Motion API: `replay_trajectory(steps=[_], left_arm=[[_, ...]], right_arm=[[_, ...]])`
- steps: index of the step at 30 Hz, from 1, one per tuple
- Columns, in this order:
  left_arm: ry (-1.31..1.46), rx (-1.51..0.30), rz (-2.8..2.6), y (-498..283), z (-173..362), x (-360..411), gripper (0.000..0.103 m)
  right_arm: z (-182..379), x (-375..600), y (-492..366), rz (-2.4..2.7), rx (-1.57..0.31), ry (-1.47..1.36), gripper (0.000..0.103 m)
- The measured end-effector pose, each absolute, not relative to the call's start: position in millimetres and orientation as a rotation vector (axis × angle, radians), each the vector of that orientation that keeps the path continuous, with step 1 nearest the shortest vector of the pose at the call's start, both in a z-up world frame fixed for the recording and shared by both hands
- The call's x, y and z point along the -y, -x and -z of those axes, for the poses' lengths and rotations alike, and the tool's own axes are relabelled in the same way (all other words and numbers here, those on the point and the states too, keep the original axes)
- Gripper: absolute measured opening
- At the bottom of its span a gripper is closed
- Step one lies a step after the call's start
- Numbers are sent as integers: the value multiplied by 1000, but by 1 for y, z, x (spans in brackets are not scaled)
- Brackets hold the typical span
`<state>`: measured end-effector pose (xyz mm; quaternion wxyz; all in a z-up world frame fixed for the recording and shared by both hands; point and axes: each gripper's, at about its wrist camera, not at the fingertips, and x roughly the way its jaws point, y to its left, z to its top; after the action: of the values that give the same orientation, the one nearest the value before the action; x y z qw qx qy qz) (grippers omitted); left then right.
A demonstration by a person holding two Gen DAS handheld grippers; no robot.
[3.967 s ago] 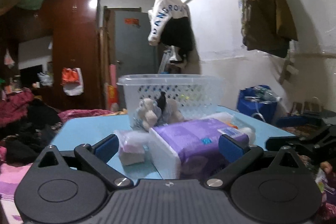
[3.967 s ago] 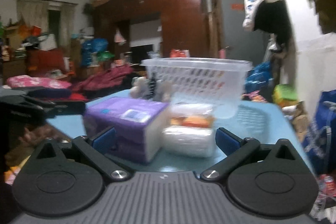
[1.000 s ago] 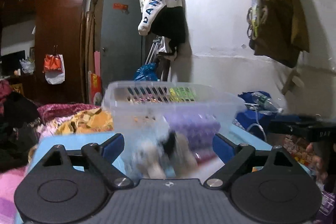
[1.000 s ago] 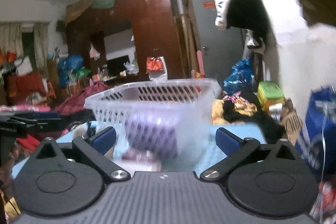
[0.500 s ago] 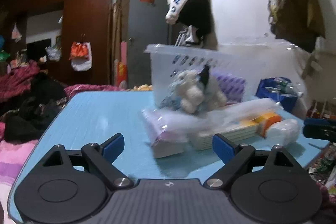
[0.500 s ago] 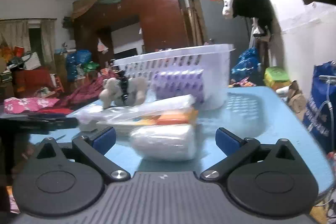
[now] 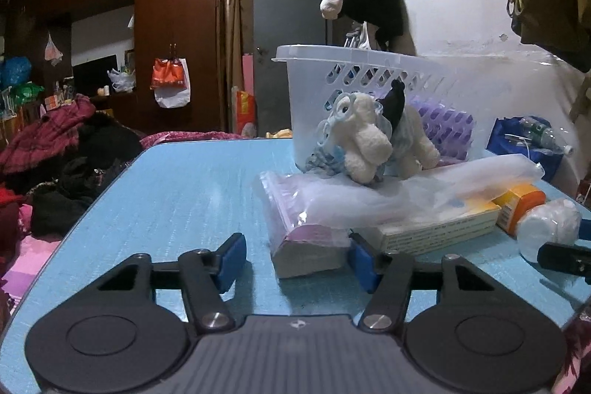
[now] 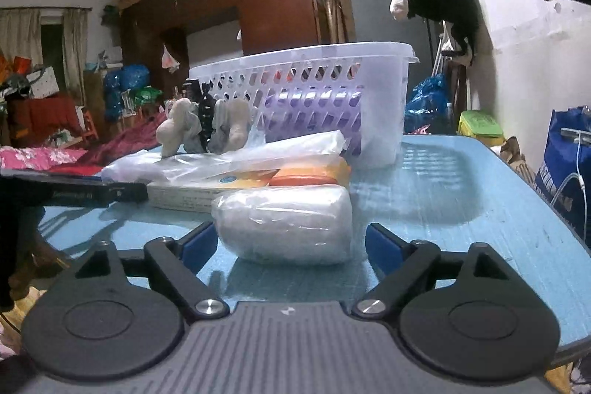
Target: Organize objects
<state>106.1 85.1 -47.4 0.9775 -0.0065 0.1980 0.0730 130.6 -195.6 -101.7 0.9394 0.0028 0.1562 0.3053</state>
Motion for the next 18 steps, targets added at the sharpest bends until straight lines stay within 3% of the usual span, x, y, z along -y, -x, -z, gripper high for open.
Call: replay_trajectory(steps=[5,18], left_arm=[[-37,-391,-176,-107,48,-75,47],[-32,-302,-272,-81,50,-92,47]], right_arm=[[101,194,-128,-610,-296,21,81],[87,213,-118,-593,-226,49,78]])
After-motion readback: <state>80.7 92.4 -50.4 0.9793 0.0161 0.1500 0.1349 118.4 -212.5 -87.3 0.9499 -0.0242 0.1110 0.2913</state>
